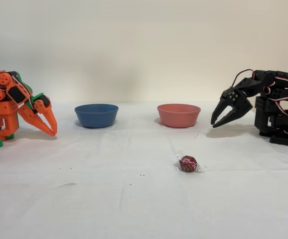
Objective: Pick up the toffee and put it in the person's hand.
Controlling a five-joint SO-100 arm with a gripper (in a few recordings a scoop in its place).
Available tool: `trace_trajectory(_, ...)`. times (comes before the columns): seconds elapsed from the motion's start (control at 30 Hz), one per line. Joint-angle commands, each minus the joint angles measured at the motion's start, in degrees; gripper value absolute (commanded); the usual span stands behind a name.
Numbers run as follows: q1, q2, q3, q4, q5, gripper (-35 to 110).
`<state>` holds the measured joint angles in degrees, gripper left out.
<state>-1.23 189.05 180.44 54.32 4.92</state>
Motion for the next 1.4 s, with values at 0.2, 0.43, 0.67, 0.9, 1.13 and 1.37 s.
trace_trajectory(0.2,-1.2,4.0,3.8,0.5,0.9,0)
trace_trajectory(0.43,-1.2,4.0,3.7,0.5,1.0,0)
trace_trajectory(0.67,-1.3,4.0,3.7,0.6,0.8,0)
trace_trajectory(0.9,-1.3,4.0,3.7,0.6,0.7,0)
trace_trajectory(1.13,-1.3,4.0,3.7,0.6,0.5,0)
trace_trajectory(1.37,-1.3,4.0,3.7,0.5,1.8,4)
